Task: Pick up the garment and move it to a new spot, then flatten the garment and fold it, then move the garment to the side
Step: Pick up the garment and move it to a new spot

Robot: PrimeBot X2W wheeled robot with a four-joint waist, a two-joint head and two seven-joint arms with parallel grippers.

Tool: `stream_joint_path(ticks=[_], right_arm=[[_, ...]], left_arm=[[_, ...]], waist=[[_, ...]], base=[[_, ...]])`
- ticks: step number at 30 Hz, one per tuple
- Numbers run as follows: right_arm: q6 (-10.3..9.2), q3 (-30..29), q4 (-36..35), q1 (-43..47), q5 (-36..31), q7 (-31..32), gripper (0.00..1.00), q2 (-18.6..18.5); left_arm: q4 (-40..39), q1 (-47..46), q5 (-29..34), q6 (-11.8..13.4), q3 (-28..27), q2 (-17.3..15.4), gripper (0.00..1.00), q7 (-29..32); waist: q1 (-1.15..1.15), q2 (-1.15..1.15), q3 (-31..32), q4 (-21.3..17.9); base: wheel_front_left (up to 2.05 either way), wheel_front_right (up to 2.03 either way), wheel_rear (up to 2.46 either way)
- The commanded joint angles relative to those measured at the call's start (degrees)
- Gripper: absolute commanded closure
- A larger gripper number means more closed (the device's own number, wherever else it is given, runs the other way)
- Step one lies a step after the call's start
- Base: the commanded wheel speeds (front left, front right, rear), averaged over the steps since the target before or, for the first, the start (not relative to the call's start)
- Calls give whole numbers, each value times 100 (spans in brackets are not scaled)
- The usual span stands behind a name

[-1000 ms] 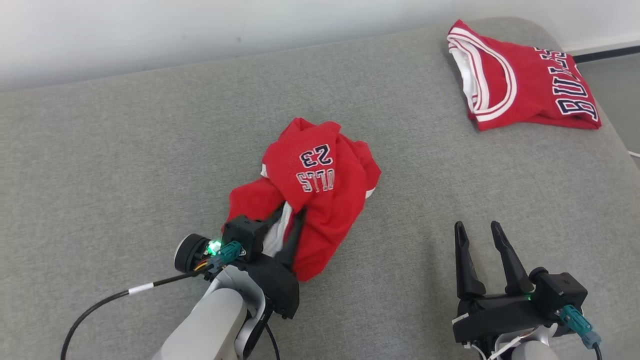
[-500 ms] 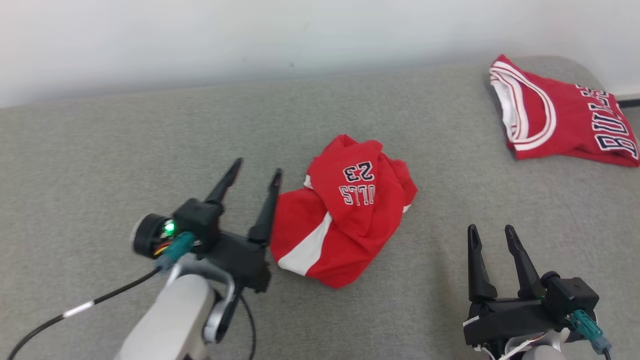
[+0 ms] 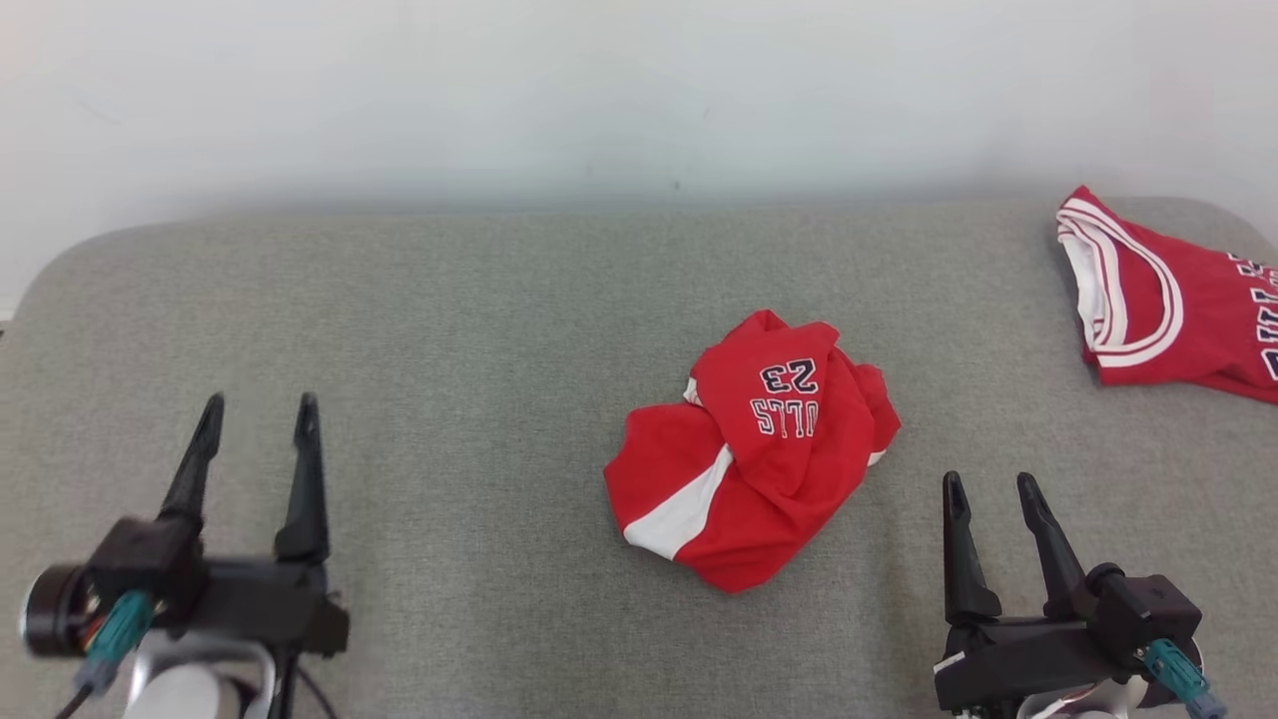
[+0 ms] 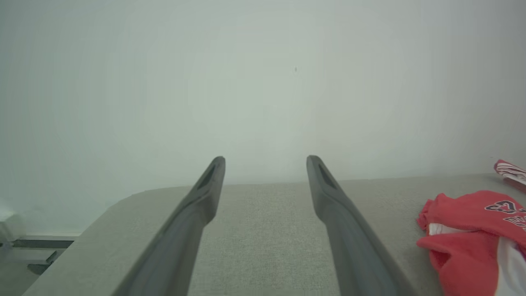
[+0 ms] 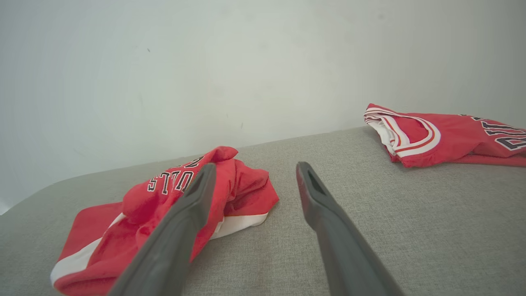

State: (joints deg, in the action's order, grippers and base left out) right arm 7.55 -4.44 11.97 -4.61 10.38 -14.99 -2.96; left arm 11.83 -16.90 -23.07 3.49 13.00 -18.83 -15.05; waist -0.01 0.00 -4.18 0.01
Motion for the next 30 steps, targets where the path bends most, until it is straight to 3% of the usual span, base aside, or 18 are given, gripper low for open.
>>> stream_joint_path(ticks=[1,9,16,30], right_arm=[[-15,-17,-3,74,-43,-25,0,18],[-15,23,35,185,-90,-25,0,19],[-15,72,126,287,-109,-25,0,18],[-15,52,175,460,-28,-25,0,17]], left_arm=[[-60,192,85,-3,-72,-13,0,-15],[-432,1059,405,-140,-525,131,0,-16],[-544,1622,559,-233,-824,448,0,-16],[-636,2117,1055,-546,-1240,887,0,-16]], waist=[[1,0,88,89],[1,0,249,154],[1,0,405,143],[1,0,530,196]], base=[[0,0,0],[0,0,0],[0,0,0],[0,0,0]])
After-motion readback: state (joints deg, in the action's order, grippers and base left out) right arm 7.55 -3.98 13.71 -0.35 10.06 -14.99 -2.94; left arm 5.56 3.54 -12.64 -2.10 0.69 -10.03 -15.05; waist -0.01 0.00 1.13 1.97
